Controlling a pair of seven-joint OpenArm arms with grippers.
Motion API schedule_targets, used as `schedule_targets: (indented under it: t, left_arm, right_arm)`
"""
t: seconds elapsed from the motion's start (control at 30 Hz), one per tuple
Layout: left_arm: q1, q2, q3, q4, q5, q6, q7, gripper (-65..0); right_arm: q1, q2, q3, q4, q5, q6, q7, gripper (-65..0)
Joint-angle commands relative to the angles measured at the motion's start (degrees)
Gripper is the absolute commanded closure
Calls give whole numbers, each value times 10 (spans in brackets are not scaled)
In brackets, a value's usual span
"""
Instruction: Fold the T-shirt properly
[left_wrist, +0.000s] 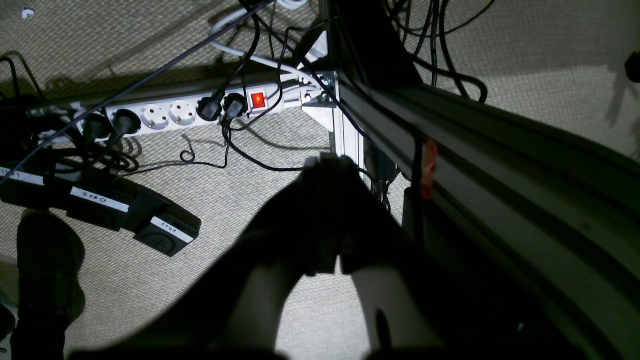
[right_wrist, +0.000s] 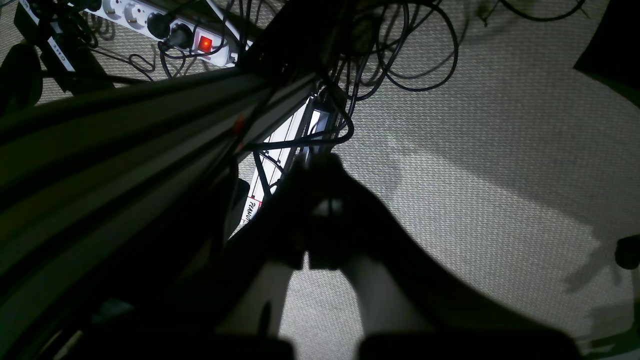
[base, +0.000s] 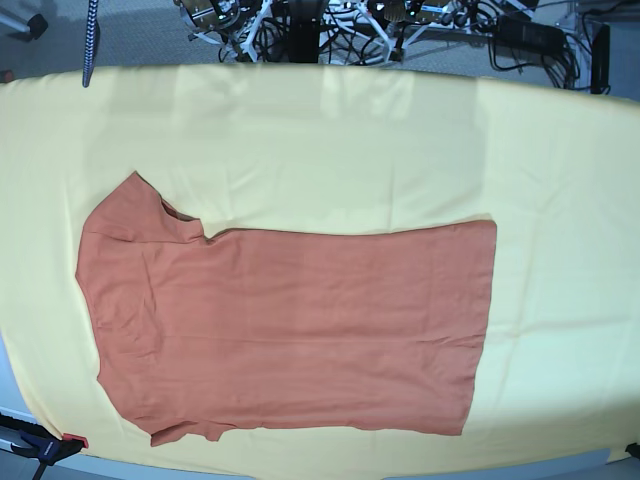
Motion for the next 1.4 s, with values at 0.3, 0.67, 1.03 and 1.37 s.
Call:
schedule_targets:
  t: [0.3,0.67,1.03,1.37]
  left_arm:
    - [1,2,0,5,-2,-6,0,0]
    - [1,2,0,5,-2,-5,0,0]
    - [2,1,0,5,9,-5,12,0]
    - [105,-25,1,160,29,-29,124,0]
  right_arm:
    - [-1,2,1,5,0,19,4,0]
    - [-2,2,1,5,0,19,4,0]
    - [-2,2,1,30,0,19,-12,0]
    - [-69,32,1,75,15,67,-103,0]
